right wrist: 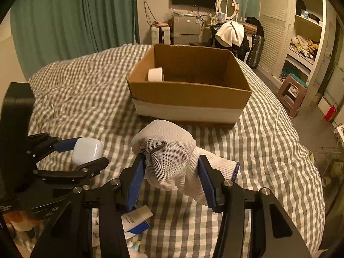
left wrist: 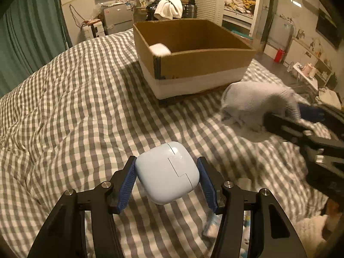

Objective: Organize objects
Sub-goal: 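Drop the sock and earbud case into the box from both grippers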

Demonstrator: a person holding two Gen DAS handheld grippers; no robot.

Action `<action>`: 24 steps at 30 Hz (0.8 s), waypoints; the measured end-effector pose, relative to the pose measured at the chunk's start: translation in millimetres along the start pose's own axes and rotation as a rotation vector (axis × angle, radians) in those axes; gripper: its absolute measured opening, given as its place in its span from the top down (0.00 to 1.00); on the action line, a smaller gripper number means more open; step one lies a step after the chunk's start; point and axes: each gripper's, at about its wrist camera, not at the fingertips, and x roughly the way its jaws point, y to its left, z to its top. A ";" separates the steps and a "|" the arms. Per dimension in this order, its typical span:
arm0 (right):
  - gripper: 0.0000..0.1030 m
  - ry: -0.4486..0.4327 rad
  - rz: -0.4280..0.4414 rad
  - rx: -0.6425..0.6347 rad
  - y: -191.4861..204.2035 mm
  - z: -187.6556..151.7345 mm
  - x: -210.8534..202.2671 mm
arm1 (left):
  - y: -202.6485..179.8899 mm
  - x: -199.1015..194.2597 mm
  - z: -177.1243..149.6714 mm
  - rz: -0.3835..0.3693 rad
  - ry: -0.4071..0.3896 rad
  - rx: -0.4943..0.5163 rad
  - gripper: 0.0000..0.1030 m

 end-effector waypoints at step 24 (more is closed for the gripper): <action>0.52 -0.095 -0.133 0.161 -38.9 172.1 -4.6 | 42.1 -10.7 198.7 -0.117 -0.164 0.023 0.44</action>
